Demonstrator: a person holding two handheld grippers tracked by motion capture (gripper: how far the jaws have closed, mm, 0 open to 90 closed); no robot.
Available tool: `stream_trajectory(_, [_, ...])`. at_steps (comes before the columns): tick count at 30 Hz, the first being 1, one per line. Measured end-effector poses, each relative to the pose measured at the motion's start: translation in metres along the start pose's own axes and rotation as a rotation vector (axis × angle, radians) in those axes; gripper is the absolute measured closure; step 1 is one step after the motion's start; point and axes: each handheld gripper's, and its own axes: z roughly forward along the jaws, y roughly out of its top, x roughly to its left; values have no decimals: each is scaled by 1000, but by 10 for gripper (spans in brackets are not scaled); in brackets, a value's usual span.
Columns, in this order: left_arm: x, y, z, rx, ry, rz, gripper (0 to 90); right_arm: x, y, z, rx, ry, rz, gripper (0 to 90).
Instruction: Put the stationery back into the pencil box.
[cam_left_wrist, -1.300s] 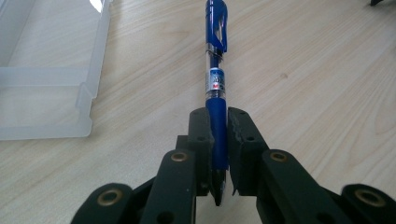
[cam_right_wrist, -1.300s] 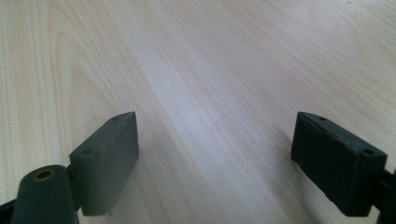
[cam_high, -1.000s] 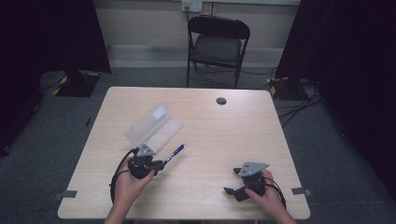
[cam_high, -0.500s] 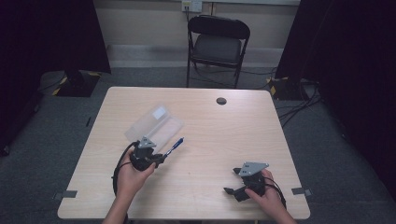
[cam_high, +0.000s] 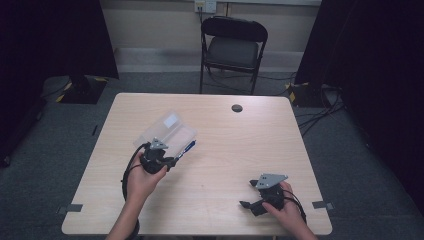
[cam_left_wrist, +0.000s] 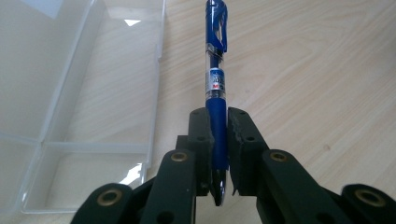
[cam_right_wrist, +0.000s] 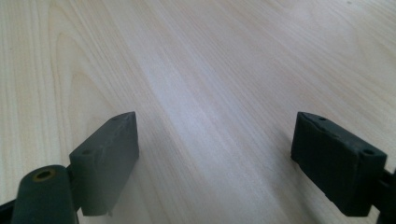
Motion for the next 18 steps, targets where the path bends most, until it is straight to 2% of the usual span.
stream_trajectory(6, [5,6,3,-13,3,-22,809,0,0,0,0,0,-1,142])
stream_trajectory(7, [6,7,3,-8,7,-12,809,0,0,0,0,0,-1,142])
stream_trajectory(10, [5,9,5,-7,22,-12,809,0,0,0,0,-1,-1,142])
stream_trajectory(17, [12,12,6,-1,24,-16,809,0,0,0,0,0,0,142])
stream_trajectory(18, [12,13,6,0,35,-17,809,0,0,0,0,0,0,142])
